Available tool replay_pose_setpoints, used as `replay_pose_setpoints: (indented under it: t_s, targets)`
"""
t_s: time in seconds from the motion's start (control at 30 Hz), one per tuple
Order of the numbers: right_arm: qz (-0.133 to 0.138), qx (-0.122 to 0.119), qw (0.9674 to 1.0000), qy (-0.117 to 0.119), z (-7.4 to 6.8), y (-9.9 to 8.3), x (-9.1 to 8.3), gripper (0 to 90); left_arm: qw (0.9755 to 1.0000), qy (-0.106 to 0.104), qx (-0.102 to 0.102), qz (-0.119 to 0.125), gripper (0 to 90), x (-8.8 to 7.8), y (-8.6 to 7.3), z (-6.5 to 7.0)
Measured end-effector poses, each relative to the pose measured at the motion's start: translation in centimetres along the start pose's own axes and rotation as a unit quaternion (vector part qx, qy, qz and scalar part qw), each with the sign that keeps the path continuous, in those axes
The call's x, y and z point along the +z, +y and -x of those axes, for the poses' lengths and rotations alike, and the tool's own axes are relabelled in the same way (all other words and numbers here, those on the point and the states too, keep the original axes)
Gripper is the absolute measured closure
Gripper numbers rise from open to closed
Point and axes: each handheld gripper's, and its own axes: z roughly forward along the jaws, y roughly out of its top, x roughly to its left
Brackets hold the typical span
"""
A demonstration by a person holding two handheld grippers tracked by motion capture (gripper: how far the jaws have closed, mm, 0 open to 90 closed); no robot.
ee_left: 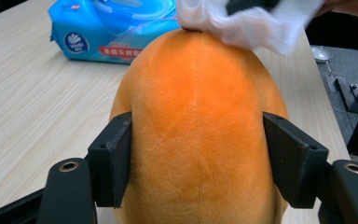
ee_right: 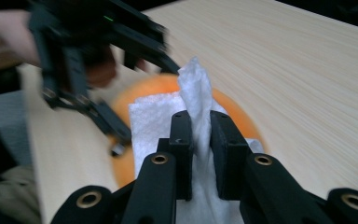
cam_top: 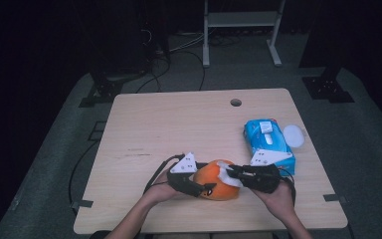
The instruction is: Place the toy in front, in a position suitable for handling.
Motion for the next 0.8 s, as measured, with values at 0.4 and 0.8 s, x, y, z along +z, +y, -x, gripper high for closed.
replay_pose_setpoints:
  t_s: [0.4,0.8]
  targets:
    - [-0.012,0.023,0.9993,-0.026,2.1,-1.0,-0.5,78.7,1.0,0.0,0.004,-0.001,32.7,-0.1,0.1,0.1]
    - [-0.023,0.013,0.9992,-0.028,1.9,-1.0,-0.5,79.0,0.999,-0.005,-0.043,0.012,25.6,-0.1,0.0,-0.6]
